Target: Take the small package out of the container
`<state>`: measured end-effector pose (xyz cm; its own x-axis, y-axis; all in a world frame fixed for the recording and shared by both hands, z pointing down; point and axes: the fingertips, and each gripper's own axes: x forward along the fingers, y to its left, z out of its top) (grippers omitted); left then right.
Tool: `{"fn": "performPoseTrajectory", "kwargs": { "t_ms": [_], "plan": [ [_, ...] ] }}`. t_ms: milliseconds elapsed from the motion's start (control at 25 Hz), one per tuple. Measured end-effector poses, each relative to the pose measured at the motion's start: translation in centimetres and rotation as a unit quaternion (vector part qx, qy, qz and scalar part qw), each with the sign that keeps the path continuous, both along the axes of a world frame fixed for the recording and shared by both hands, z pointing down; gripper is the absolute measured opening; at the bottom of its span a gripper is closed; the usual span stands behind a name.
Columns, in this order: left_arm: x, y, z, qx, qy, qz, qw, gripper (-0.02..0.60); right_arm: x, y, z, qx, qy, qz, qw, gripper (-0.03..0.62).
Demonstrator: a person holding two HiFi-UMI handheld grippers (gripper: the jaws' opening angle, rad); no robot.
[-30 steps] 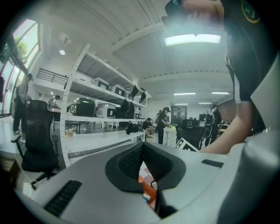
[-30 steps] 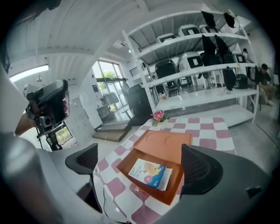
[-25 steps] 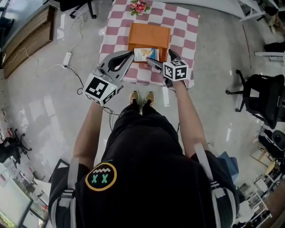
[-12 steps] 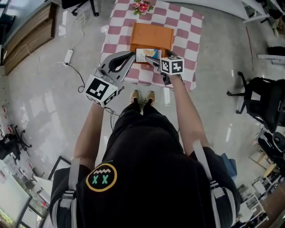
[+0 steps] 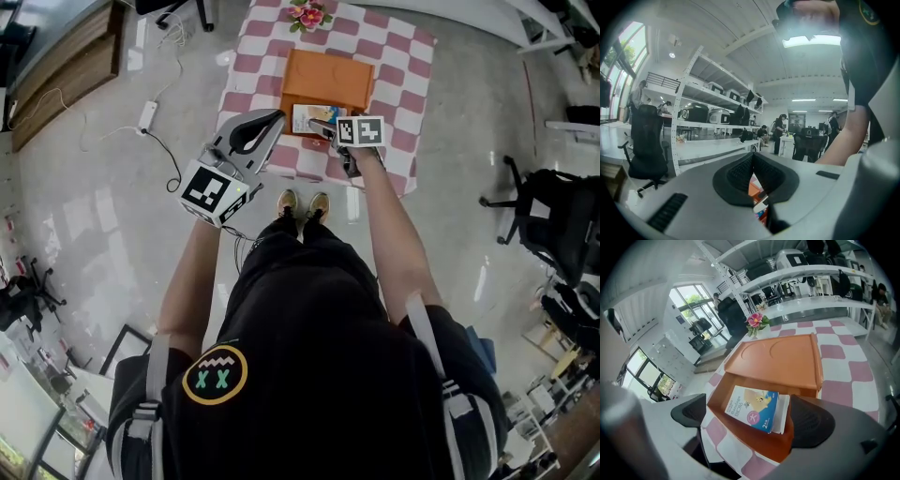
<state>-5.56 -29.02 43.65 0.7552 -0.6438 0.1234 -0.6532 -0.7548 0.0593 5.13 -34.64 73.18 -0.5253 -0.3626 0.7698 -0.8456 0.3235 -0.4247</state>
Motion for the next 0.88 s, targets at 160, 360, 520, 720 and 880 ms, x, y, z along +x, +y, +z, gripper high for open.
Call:
{"fn": "performPoseTrajectory", "kwargs": {
  "t_ms": [160, 360, 520, 720, 880],
  "plan": [
    [-0.4, -0.1, 0.1, -0.001, 0.000, -0.002, 1.0000, 0.017, 0.3, 0.4, 1.5, -0.029, 0.016, -0.006, 0.999, 0.571],
    [-0.8, -0.3, 0.3, -0.003, -0.002, -0.004, 1.0000, 0.017, 1.1, 0.6, 2.8, -0.057, 0.030, -0.007, 0.998, 0.546],
    [-0.9, -0.2, 0.4, -0.005, -0.001, -0.003, 1.0000, 0.017, 0.6, 0.6, 3.2, -0.073, 0.020, -0.006, 0.997, 0.546],
    [-0.9, -0.1, 0.6, -0.006, 0.001, -0.004, 1.0000, 0.017, 0.4, 0.8, 4.1, -0.092, 0.026, -0.025, 0.995, 0.530],
    [-1.3, -0.1, 0.7, -0.010, 0.002, -0.006, 0.9999, 0.017, 0.2, 1.1, 4.5, -0.102, 0.045, -0.044, 0.993, 0.511]
  ]
}}
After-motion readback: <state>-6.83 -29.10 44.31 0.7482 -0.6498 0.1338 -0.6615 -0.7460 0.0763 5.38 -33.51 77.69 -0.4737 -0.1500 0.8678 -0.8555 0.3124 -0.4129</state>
